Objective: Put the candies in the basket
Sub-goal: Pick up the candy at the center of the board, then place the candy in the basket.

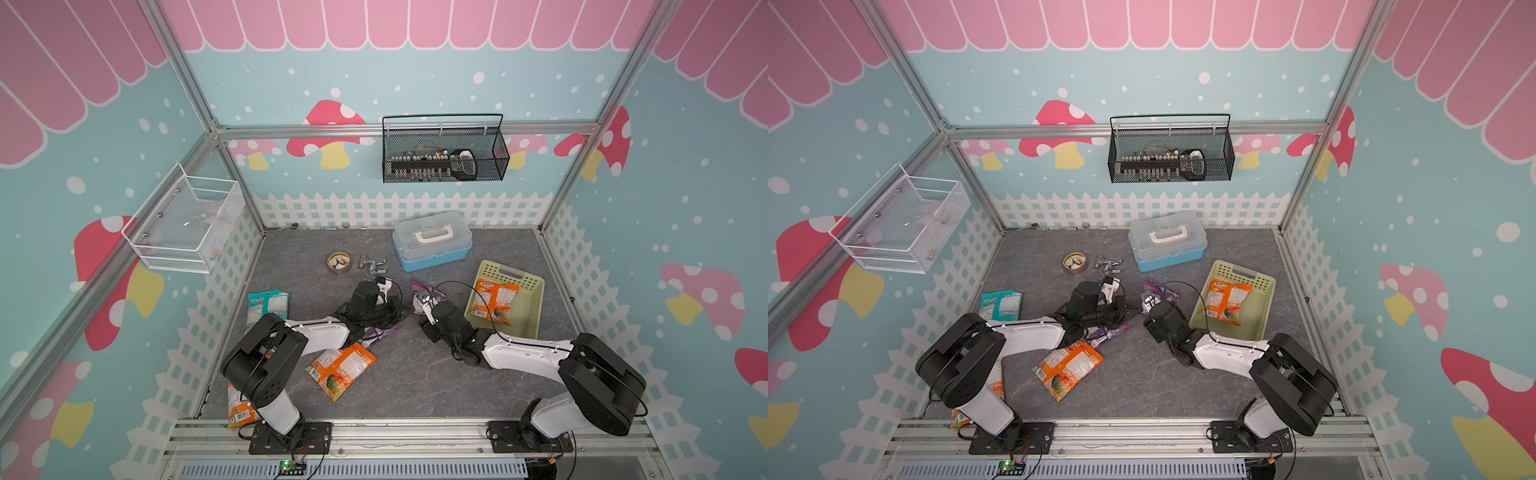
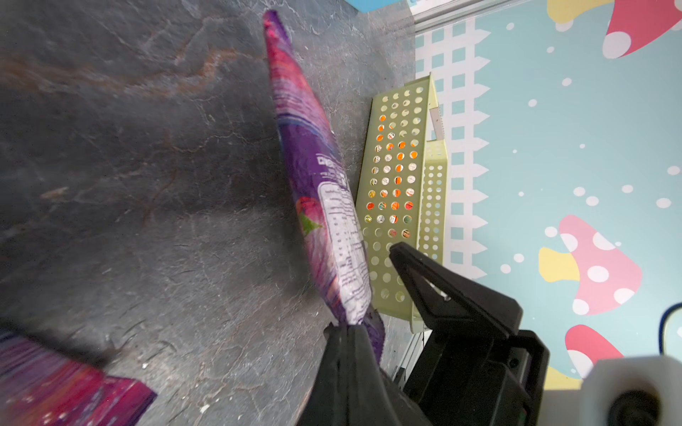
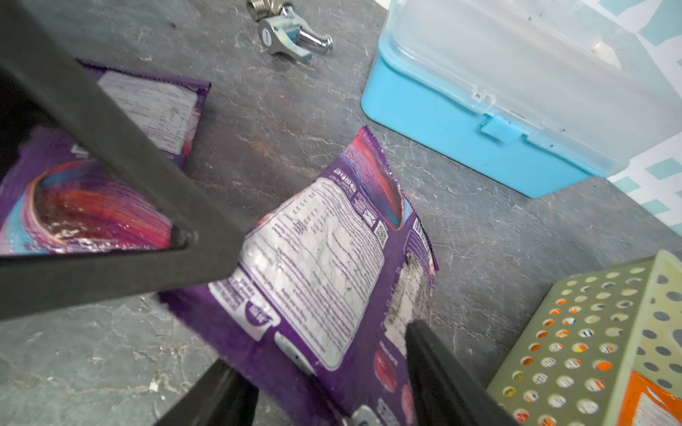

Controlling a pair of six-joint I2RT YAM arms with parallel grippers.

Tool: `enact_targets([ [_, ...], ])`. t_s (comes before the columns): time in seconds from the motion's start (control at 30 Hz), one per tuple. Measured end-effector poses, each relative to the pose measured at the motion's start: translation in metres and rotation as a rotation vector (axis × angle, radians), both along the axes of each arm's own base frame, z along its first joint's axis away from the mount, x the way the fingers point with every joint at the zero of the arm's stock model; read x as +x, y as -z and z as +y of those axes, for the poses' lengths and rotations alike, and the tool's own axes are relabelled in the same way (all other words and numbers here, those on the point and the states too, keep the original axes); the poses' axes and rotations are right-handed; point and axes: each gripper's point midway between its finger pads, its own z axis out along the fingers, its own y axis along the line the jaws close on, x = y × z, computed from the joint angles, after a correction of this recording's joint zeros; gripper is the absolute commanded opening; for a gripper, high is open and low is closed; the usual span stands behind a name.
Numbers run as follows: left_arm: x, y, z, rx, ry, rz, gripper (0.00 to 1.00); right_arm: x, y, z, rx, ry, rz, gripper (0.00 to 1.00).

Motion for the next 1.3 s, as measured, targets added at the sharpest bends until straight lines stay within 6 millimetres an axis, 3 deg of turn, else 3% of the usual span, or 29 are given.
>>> enact_targets([
  [0.1,0.0,-0.007,0.001,-0.01,-0.004,-0.01,0.0,0.0,-0.002,0.004,0.009,-0.018,-0.016,0.41],
  [0.3,0.002,-0.02,0.004,-0.021,-0.019,-0.033,0.0,-0.003,-0.008,0.013,0.03,-0.061,-0.026,0.0],
  [0.37,0.002,-0.025,0.005,-0.026,-0.024,-0.041,0.1,-0.005,-0.015,0.015,0.051,-0.074,-0.026,0.0],
  [0.43,0.002,-0.034,0.007,-0.034,-0.025,-0.062,0.26,-0.007,-0.023,0.015,0.072,-0.08,-0.031,0.0],
  [0.6,0.016,-0.061,0.032,-0.017,-0.091,-0.142,0.64,-0.007,-0.051,0.015,0.117,-0.059,-0.022,0.0],
  [0.8,0.021,-0.112,0.052,0.064,-0.126,-0.294,0.99,-0.005,-0.107,0.005,0.165,-0.01,-0.047,0.0],
  [1.0,0.013,-0.15,0.088,0.151,-0.194,-0.427,0.99,0.01,-0.166,-0.026,0.053,0.074,-0.132,0.0],
  [1.3,0.006,-0.152,0.121,0.289,-0.228,-0.486,0.99,0.02,-0.202,-0.118,-0.24,0.185,-0.198,0.0],
])
